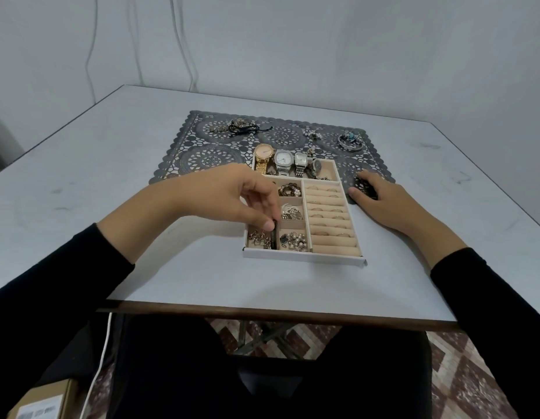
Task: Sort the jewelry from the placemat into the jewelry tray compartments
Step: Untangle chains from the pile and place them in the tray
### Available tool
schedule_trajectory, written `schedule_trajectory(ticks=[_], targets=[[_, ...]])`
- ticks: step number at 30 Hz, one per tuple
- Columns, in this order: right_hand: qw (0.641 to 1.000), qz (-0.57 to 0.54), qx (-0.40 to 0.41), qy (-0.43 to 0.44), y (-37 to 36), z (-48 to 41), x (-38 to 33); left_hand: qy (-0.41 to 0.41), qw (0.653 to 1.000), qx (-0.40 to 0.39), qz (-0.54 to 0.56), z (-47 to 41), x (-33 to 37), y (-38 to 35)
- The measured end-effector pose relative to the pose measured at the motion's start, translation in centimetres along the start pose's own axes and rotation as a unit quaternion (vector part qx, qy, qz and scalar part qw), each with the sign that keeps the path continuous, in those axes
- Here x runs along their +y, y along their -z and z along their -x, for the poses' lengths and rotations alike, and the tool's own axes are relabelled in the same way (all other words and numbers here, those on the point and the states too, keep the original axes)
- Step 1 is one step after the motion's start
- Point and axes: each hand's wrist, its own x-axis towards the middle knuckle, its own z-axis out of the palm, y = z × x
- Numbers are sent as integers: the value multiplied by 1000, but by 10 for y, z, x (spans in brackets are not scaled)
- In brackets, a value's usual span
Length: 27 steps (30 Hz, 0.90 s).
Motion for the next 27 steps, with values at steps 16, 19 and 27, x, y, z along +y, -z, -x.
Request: schedule_trajectory(ticks=[16,19,27], targets=[[1000,-10,-6,-8,1,1,-1,-51,994,18,-98,-6,-17,0],[1000,-10,-5,-7,2,0,-1,-57,995,17,-79,-8,-19,1],[999,-24,23,5,4,-8,-2,-36,985,152,74,-20,-42,11]])
